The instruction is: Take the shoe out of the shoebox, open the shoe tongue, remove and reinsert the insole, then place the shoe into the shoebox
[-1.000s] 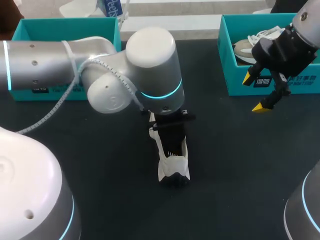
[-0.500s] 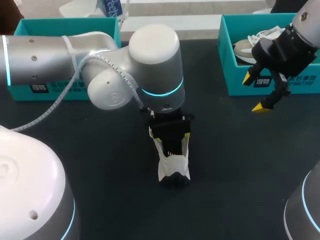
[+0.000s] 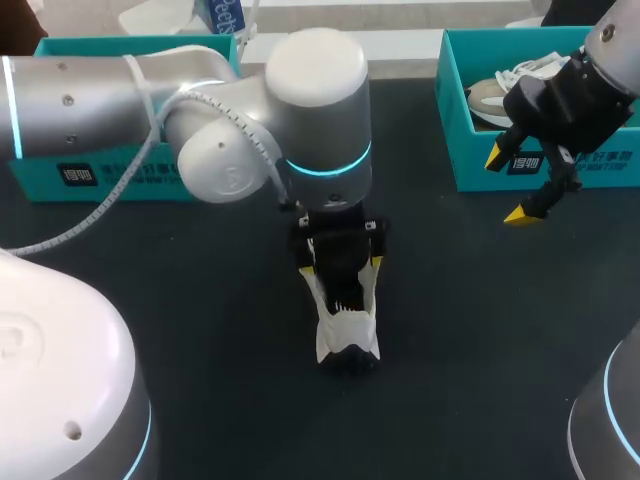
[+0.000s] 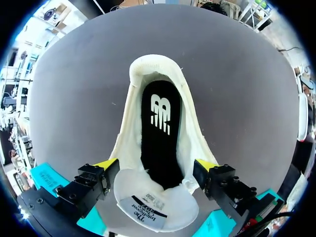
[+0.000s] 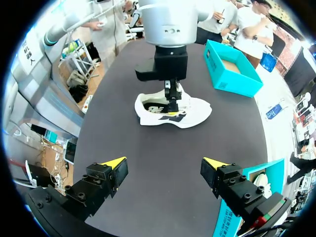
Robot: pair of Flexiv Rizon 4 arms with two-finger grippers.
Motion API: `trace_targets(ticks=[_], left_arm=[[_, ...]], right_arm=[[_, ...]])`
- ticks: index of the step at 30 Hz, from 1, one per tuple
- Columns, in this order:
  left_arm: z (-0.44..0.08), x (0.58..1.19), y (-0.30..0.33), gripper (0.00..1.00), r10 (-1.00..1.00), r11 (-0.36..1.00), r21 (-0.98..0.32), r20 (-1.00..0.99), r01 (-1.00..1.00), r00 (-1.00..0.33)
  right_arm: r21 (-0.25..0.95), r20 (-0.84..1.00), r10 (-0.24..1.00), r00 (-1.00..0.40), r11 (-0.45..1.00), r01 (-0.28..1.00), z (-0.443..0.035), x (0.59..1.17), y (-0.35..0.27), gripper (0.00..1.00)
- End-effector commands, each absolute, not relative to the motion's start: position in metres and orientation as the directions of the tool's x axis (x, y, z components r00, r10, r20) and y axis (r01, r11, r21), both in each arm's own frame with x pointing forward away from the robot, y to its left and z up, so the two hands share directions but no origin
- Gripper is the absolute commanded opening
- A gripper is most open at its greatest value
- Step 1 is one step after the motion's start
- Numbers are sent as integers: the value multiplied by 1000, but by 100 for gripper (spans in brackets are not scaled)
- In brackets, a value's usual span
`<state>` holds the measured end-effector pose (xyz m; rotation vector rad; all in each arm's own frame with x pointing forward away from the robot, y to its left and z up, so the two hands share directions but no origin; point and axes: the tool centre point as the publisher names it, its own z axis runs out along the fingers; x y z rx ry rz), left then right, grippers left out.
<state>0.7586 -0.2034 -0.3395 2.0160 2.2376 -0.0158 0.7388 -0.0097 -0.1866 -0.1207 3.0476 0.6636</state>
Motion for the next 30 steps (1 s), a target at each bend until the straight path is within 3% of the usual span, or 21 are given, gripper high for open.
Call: trace_targets(ticks=[1, 20, 21, 22, 23, 24, 25, 30], left_arm=[[-331, 768, -199, 100, 990, 107, 79, -102, 991, -99], [-303, 812, -193, 100, 982, 148, 89, -130, 985, -136], [-303, 814, -193, 95, 982, 145, 89, -131, 985, -133], [-302, 815, -194, 77, 982, 145, 88, -132, 986, -133], [-302, 816, -194, 73, 982, 143, 85, -133, 986, -131], [-302, 816, -195, 56, 983, 139, 84, -133, 987, -127], [-302, 816, -195, 48, 983, 138, 84, -133, 987, -126], [-301, 814, -195, 39, 985, 127, 86, -130, 988, -115]], right_arm=[[412, -35, -71, -997, 908, -79, -187, 740, -9, 100], [412, -35, -71, -997, 908, -79, -187, 740, -9, 100], [412, -35, -71, -997, 908, -79, -187, 740, -9, 100], [412, -35, -71, -997, 908, -79, -187, 740, -9, 100], [412, -35, -71, -997, 908, -79, -187, 740, -9, 100], [412, -35, -71, -997, 908, -79, -187, 740, -9, 100], [412, -35, -71, -997, 908, -79, -187, 740, -9, 100], [412, -35, -71, -997, 908, -79, -187, 740, -9, 100]])
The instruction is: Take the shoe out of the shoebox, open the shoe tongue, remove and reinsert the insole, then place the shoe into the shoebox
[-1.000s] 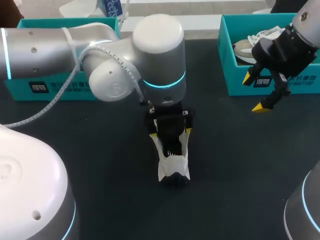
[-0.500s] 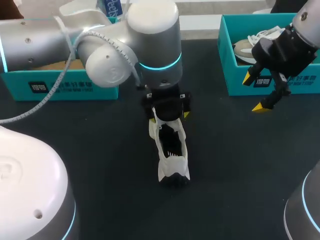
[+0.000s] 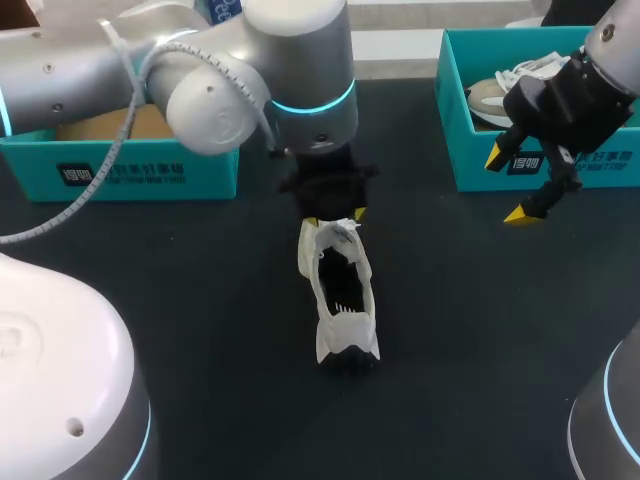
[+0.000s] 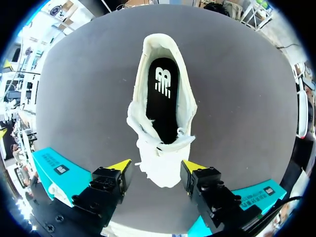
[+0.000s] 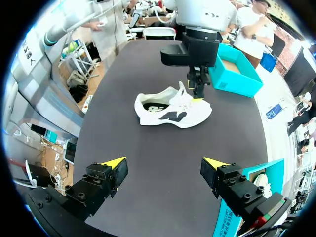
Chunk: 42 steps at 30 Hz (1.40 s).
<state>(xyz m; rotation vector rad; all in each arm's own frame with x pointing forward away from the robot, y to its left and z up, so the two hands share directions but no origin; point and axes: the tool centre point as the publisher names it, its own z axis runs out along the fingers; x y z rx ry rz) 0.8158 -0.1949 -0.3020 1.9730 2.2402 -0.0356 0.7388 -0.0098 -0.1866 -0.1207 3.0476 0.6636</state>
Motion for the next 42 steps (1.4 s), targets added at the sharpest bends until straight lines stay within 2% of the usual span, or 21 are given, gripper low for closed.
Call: trace_targets(ticks=[1, 4, 14, 19, 28, 42], left_arm=[[-300, 813, -194, 38, 985, 124, 85, -131, 989, -113], [-299, 809, -192, 34, 986, 114, 78, -131, 990, -103], [-300, 790, -183, 33, 990, 81, 43, -120, 996, -76], [-307, 785, -185, 27, 988, 88, 23, -128, 996, -84], [-315, 765, -188, 32, 986, 84, -39, -142, 996, -89], [-331, 742, -191, 26, 991, 61, -79, -111, 995, -69]], right_arm=[[412, -35, -71, -997, 908, -79, -187, 740, -9, 100], [412, -35, -71, -997, 908, -79, -187, 740, -9, 100], [412, -35, -71, -997, 908, -79, -187, 740, -9, 100], [412, -35, -71, -997, 908, -79, -187, 740, -9, 100], [412, -35, -71, -997, 908, -79, -187, 740, -9, 100], [412, -35, -71, -997, 908, -79, -187, 740, -9, 100]])
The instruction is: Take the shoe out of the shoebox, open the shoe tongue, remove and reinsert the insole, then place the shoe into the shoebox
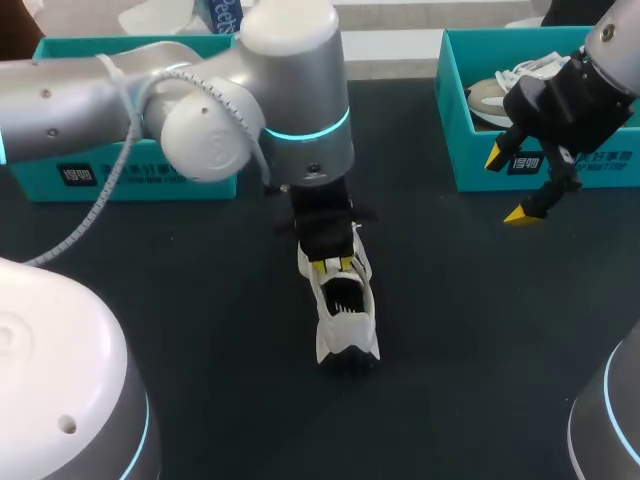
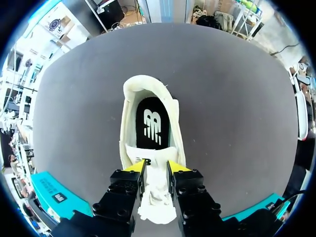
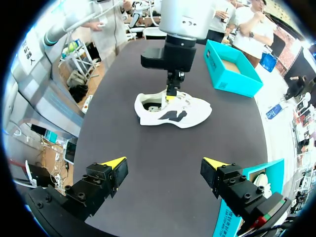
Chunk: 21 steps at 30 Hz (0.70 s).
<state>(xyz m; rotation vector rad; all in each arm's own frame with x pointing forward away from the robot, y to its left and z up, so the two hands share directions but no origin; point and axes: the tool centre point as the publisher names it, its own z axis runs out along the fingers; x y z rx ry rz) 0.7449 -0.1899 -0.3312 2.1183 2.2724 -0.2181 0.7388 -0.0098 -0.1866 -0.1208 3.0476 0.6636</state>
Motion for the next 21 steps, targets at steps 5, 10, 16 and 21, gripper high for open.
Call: trace_targets(ticks=[5, 10, 16, 21], left_arm=[[-313, 746, -195, 27, 988, 55, -64, -141, 996, -64], [-315, 753, -199, 26, 988, 65, -54, -140, 996, -72], [-338, 750, -200, 19, 990, 73, -78, -113, 994, -82], [-339, 740, -196, 22, 985, 94, -73, -137, 993, -103]], right_arm=[[412, -35, -71, -997, 908, -79, -187, 740, -9, 100], [412, -35, -71, -997, 908, -79, -187, 740, -9, 100], [412, -35, -71, -997, 908, -79, -187, 740, -9, 100], [412, -35, -71, -997, 908, -79, -187, 740, -9, 100]])
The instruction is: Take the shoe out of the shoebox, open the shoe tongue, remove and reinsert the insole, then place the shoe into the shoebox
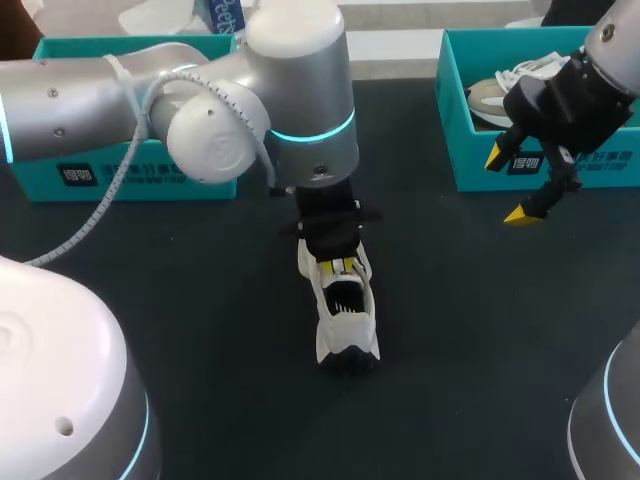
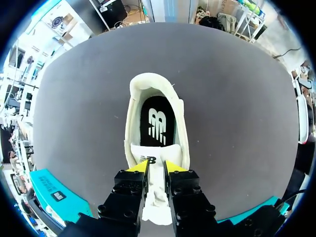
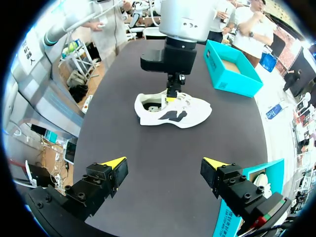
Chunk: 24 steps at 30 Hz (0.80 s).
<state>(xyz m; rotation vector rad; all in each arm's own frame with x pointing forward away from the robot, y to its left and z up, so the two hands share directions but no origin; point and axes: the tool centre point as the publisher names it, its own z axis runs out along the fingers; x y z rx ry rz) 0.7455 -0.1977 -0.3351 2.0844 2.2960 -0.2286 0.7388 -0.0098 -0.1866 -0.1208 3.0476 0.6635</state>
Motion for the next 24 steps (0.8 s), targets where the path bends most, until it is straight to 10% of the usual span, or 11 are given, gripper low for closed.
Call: trace_targets(ticks=[1, 10, 11, 13, 24], left_arm=[[-336, 738, -194, 25, 985, 94, -73, -138, 993, -103], [-298, 731, -178, 45, 963, 232, -141, -104, 962, -248], [-295, 728, -176, 52, 963, 236, -145, -99, 961, -251], [-293, 727, -174, 100, 963, 235, -161, -94, 959, -252], [-293, 727, -174, 100, 963, 235, -161, -94, 959, -252]], right_arm=[[412, -35, -71, -997, 908, -79, -187, 740, -9, 100], [412, -35, -71, -997, 908, -79, -187, 740, -9, 100], [412, -35, -71, -997, 908, -79, -187, 740, -9, 100], [412, -35, -71, -997, 908, -79, -187, 740, -9, 100], [412, -35, -71, -997, 908, -79, -187, 740, -9, 100]])
